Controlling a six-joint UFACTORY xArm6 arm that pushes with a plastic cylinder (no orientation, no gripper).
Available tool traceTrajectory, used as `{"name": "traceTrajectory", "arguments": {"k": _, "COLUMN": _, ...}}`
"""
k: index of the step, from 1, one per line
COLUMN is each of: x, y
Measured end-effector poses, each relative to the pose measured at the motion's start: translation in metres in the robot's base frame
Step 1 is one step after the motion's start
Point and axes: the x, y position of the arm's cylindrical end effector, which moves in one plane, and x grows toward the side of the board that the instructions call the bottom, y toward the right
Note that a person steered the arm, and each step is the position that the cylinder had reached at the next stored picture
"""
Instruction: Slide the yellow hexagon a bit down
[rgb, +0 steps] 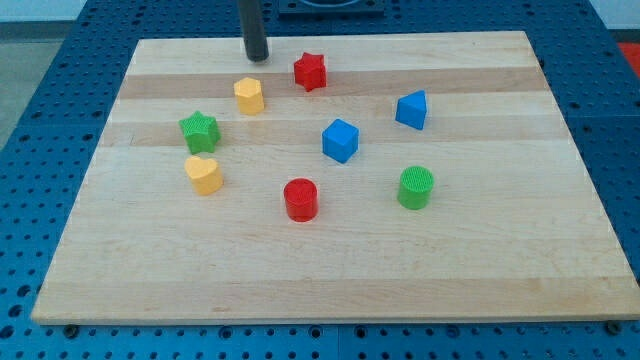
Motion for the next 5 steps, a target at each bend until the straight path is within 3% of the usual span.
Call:
{"name": "traceTrajectory", "arguments": {"k": 1, "x": 0.038, "y": -0.002}}
{"name": "traceTrajectory", "arguments": {"k": 5, "x": 0.048, "y": -0.002}}
